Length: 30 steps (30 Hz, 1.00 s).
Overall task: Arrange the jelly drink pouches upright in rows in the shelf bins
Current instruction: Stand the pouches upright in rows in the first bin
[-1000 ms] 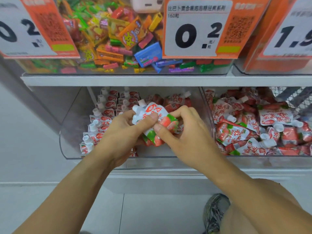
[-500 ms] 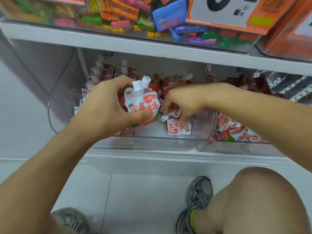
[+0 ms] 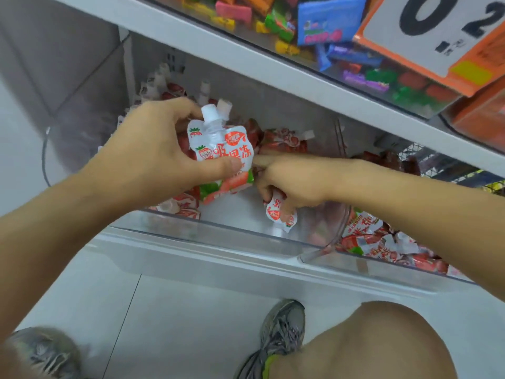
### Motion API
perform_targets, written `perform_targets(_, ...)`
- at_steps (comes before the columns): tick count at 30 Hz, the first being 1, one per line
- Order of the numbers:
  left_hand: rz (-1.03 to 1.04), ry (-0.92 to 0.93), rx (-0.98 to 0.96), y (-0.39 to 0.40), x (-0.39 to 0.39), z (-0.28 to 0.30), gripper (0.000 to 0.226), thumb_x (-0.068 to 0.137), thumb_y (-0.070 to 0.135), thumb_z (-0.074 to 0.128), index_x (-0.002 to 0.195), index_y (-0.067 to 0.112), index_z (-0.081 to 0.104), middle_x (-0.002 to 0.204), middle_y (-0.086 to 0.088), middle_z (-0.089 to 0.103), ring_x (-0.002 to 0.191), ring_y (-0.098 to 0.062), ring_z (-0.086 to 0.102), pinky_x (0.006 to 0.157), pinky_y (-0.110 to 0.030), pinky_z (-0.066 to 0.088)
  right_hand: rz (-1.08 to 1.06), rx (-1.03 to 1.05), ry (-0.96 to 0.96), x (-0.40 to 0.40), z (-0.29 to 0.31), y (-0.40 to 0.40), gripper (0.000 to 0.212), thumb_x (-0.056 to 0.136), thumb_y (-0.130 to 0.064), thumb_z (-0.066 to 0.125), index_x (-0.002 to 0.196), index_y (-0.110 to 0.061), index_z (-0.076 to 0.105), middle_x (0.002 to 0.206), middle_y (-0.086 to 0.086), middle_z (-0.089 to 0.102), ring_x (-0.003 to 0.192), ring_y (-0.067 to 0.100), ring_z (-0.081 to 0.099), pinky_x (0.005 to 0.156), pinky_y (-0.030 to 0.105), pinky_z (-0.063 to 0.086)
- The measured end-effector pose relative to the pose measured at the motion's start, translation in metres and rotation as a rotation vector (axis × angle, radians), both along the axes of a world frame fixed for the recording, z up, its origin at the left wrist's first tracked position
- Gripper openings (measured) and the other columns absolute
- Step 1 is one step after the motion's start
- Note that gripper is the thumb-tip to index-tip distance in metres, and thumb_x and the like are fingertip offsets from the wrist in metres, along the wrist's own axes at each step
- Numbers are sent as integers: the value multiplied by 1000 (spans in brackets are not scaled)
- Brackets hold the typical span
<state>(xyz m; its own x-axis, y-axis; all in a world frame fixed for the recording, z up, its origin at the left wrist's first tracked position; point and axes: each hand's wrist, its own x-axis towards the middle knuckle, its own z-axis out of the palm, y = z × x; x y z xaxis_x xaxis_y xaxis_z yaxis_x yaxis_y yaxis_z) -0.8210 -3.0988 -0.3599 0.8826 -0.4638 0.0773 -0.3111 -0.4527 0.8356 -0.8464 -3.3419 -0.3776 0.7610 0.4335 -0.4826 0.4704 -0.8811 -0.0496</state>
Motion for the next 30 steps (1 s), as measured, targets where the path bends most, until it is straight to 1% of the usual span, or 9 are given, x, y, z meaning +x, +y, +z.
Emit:
perform_targets(3, 79, 12, -24, -1, 3, -3, 50, 55, 56, 81, 94, 27, 65, 77, 12, 72, 66, 3, 67, 63, -26, 56, -8, 54, -106, -3, 9, 0, 47, 66, -37, 86, 62, -22, 41, 78, -4, 51, 67, 18, 46, 56, 31, 34)
perform_targets(5, 94, 20, -37, -2, 3, -4, 50, 57, 55, 81, 96, 27, 65, 79, 12, 72, 67, 3, 67, 62, -23, 54, -94, 4, -154, -7, 16, 1, 48, 73, -48, 79, 66, -23, 39, 69, -2, 49, 63, 21, 47, 51, 29, 34)
perform_targets(9, 89, 3, -37, -5, -2, -2, 51, 59, 52, 82, 98, 27, 63, 80, 16, 70, 67, 7, 65, 56, -11, 49, -62, -55, -277, -23, 21, 10, 45, 82, -50, 71, 100, -18, 44, 78, 1, 53, 71, 24, 53, 59, 33, 42)
perform_targets(13, 94, -36, -66, -9, -7, -3, 46, 61, 46, 84, 97, 27, 61, 79, 19, 67, 70, 13, 62, 54, -4, 46, -8, -179, -278, -40, 25, 16, 56, 88, -44, 57, 139, -36, 33, 93, 2, 65, 93, 26, 53, 71, 34, 44)
perform_targets(17, 84, -71, -60, -16, -10, -7, 47, 61, 47, 84, 95, 29, 55, 74, 24, 60, 67, 23, 55, 54, 0, 41, -58, -193, -269, -58, 43, 22, 30, 90, -47, 51, 110, -25, 49, 67, -5, 48, 69, 22, 50, 72, 30, 35)
perform_targets(20, 43, -64, -72, -23, -15, -9, 48, 63, 49, 83, 94, 29, 52, 75, 23, 57, 66, 24, 53, 53, -1, 41, -155, -127, -1, -72, 53, 20, 18, 93, -40, 54, 88, -23, 52, 61, -9, 48, 57, 7, 45, 65, 29, 39)
perform_targets(24, -22, -81, -33, -27, -17, -14, 50, 64, 51, 81, 98, 27, 53, 80, 20, 61, 69, 14, 58, 54, -6, 43, -105, -251, 57, -79, 50, 17, 8, 95, -35, 50, 97, -27, 51, 70, -8, 53, 63, 9, 46, 82, 35, 46)
perform_targets(27, -48, -84, -15, -28, -13, -17, 53, 64, 50, 81, 102, 28, 52, 86, 14, 64, 72, 4, 59, 56, -10, 45, -157, -232, 112, -78, 50, 19, 37, 89, -25, 50, 123, -38, 45, 99, -3, 65, 82, 18, 59, 86, 40, 49)
perform_targets(30, -79, -54, -24, -30, -11, -19, 53, 64, 43, 84, 104, 27, 52, 92, 12, 64, 77, -2, 61, 61, -15, 48, -204, -223, 214, -75, 63, 22, 59, 85, -9, 48, 134, -43, 49, 115, -9, 65, 81, 2, 56, 80, 24, 47)
